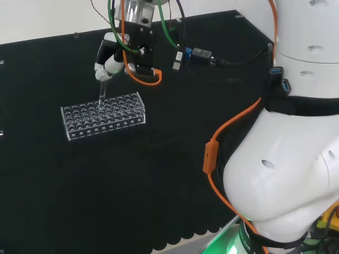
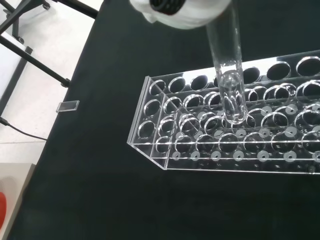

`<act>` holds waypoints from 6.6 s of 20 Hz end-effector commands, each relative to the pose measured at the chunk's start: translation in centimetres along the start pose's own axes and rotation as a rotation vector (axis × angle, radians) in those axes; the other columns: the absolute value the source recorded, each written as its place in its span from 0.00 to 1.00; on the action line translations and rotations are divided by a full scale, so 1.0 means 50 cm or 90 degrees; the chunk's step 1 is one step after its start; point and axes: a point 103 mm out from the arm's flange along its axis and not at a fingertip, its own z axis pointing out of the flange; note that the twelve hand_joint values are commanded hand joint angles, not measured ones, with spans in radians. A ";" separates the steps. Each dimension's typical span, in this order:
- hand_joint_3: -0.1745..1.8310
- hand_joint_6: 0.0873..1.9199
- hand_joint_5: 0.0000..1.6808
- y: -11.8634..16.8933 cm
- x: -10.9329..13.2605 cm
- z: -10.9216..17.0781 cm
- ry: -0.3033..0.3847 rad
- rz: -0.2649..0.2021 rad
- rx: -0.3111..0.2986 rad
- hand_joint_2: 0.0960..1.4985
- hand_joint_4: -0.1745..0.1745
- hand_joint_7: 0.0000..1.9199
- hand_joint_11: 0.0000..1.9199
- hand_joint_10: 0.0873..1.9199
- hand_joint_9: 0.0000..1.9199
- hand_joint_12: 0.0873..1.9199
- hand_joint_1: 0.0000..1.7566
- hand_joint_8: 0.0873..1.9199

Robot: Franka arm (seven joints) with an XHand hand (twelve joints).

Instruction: Put the test tube back in the rack.

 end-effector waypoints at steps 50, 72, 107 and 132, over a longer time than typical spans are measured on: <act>0.30 0.28 0.74 0.014 0.059 0.050 0.009 -0.028 0.021 0.49 0.00 0.68 0.29 0.24 0.56 0.69 0.74 0.26; 0.30 0.29 0.74 0.025 0.011 0.038 0.010 -0.013 0.021 0.48 0.00 0.68 0.29 0.25 0.56 0.69 0.74 0.26; 0.31 0.29 0.74 0.033 0.027 0.050 0.017 -0.027 0.022 0.48 0.00 0.68 0.29 0.25 0.56 0.69 0.74 0.26; 0.31 0.29 0.74 0.054 0.028 0.084 0.004 -0.014 0.051 0.48 0.00 0.68 0.29 0.25 0.56 0.69 0.74 0.27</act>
